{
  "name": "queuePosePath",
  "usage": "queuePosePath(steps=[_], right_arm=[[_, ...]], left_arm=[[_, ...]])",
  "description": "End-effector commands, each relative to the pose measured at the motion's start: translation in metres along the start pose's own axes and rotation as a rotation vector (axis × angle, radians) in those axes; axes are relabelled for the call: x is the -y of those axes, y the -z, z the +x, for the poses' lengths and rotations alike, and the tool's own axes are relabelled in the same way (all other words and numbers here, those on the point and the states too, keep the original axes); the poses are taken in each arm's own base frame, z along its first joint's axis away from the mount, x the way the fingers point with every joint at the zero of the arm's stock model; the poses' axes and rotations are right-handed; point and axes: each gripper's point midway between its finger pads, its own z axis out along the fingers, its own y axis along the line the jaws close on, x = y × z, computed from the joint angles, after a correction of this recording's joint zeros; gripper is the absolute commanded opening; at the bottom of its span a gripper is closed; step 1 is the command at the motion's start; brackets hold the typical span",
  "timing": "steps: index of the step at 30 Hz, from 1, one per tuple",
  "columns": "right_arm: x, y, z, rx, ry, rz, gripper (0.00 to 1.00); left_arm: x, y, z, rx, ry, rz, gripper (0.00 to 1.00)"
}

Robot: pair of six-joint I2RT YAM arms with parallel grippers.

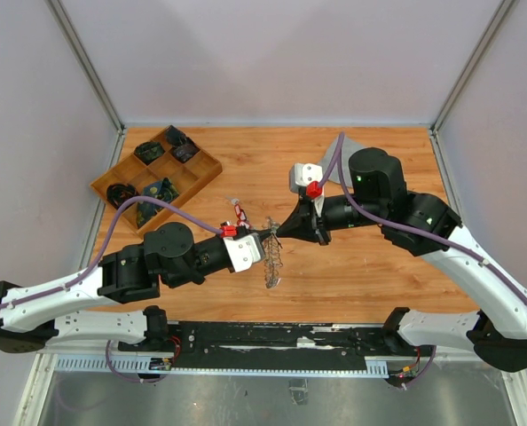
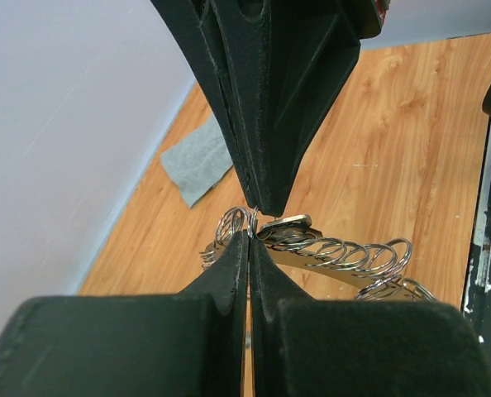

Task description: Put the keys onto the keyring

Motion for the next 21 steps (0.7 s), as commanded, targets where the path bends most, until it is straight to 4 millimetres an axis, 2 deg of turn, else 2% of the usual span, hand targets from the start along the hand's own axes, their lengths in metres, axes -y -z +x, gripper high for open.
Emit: queuePosePath(steps=[1, 21], right_arm=[[0.009, 0.001, -0.002, 0.009, 0.000, 0.054, 0.01], [0.021, 0.012, 0.002, 0.005, -0.022, 0.170, 0.01]], left_arm=[[-0.006, 0.001, -0.024, 0.088, 0.027, -0.021, 0.01], [-0.007, 0.002, -0.026, 0.096, 0.029, -0.020, 0.01]])
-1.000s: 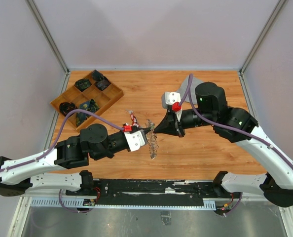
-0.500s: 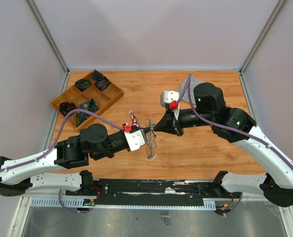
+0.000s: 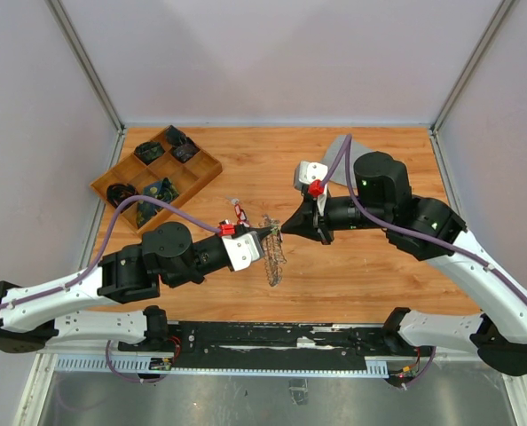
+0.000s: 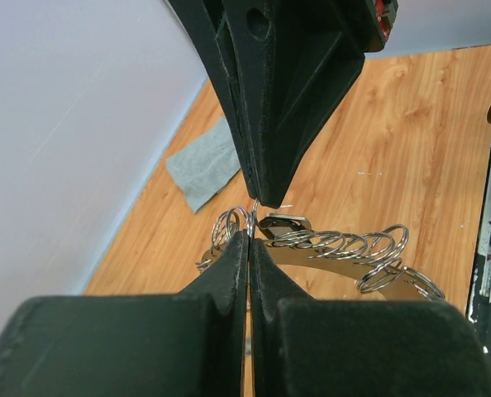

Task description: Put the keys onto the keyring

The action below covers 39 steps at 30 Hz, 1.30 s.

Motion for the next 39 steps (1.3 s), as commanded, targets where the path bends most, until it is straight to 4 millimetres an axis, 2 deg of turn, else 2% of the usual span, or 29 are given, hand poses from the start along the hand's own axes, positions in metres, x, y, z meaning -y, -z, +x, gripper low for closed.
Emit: queuePosePath(steps=[1, 19, 26, 34, 39], right_arm=[[0.007, 0.005, -0.005, 0.027, 0.003, 0.055, 0.01], [0.006, 0.001, 0.006, -0.015, -0.026, 0.042, 0.01], [-0.001, 0.005, -0.001, 0.017, -0.011, 0.016, 0.00], [-0.004, 0.019, -0.018, 0.103, 0.044, 0.042, 0.00], [0.012, 0.037, -0.018, 0.112, 0.057, 0.185, 0.01]], left_arm=[[-0.004, 0.002, -0.021, 0.077, 0.025, -0.011, 0.01], [-0.010, 0.010, -0.029, 0.125, 0.051, -0.035, 0.01], [-0.010, 0.016, -0.037, 0.177, 0.102, -0.033, 0.00], [0.003, 0.020, -0.052, 0.274, 0.167, 0.040, 0.01], [0.009, 0.013, -0.050, 0.283, 0.219, 0.045, 0.01]])
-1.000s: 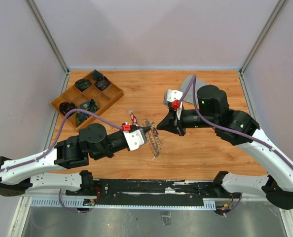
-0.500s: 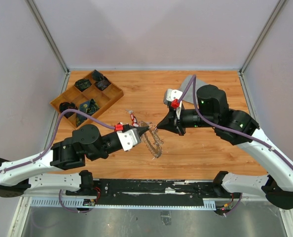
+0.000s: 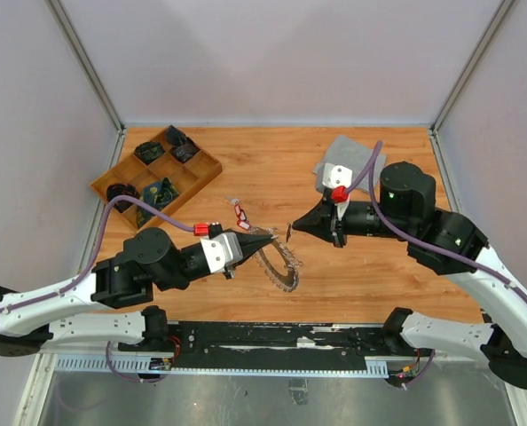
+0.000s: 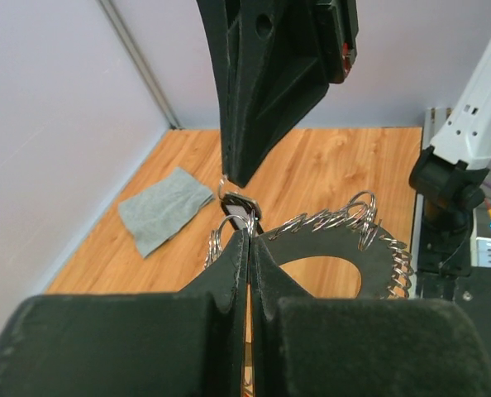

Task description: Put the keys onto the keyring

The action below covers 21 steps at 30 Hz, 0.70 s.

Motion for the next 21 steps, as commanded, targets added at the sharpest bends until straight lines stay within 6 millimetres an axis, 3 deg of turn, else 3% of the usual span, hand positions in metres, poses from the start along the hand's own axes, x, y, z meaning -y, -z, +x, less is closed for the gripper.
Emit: queuePosePath(steps=[1, 9, 13, 17, 21], right_arm=[[0.020, 0.019, -0.012, 0.048, 0.036, 0.154, 0.01], [0.035, 0.049, -0.016, 0.058, 0.055, 0.312, 0.01], [0.035, 0.050, -0.017, 0.062, 0.065, 0.311, 0.01], [0.031, 0.047, -0.018, 0.081, 0.080, 0.288, 0.00], [0.023, 0.046, -0.019, 0.106, 0.103, 0.242, 0.01]], left_arm=[[0.002, -0.003, -0.025, 0.123, 0.082, -0.004, 0.01], [0.001, 0.002, -0.038, 0.184, 0.087, 0.003, 0.01], [0.004, -0.002, -0.030, 0.177, 0.000, 0.014, 0.01], [0.024, 0.005, -0.031, 0.294, -0.136, 0.108, 0.00], [0.031, 0.017, -0.039, 0.424, -0.202, 0.123, 0.00]])
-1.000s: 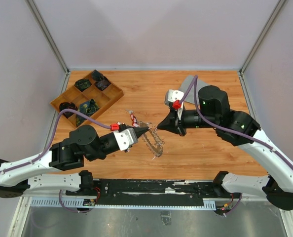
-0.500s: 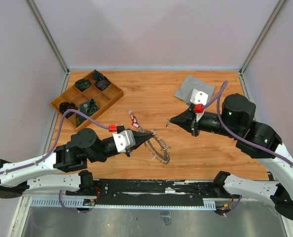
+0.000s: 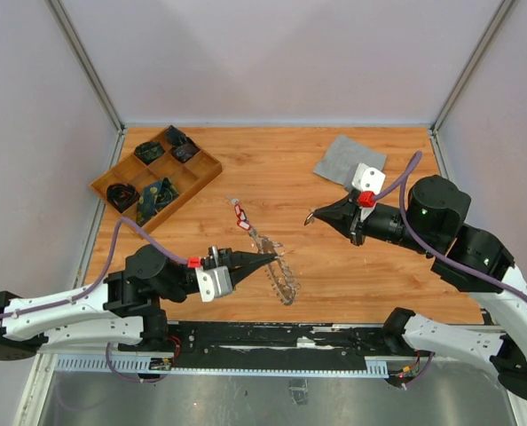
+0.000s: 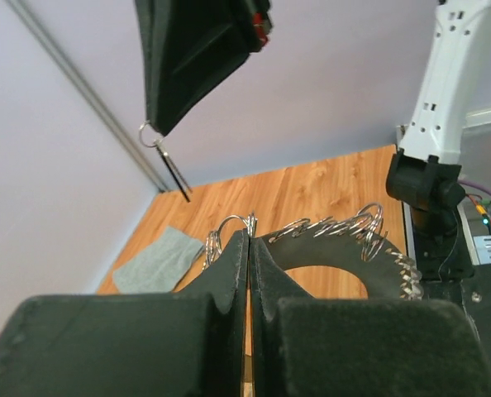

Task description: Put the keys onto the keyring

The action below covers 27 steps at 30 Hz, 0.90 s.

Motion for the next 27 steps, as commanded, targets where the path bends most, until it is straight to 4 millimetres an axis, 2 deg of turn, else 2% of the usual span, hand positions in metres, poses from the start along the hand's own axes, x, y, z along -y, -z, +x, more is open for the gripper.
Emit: queuePosePath(steps=[1, 13, 27], right_arm=[[-0.006, 0.003, -0.009, 0.064, 0.042, -0.032, 0.01], [-0.026, 0.001, -0.005, 0.087, 0.065, -0.147, 0.01], [-0.041, -0.003, 0.003, 0.062, 0.063, -0.237, 0.01]], left_arm=[[0.002, 0.009, -0.051, 0.269, -0.141, 0.026, 0.00], [0.025, 0.025, -0.056, 0.409, -0.335, 0.102, 0.01], [0.054, 0.037, -0.052, 0.497, -0.439, 0.225, 0.01]])
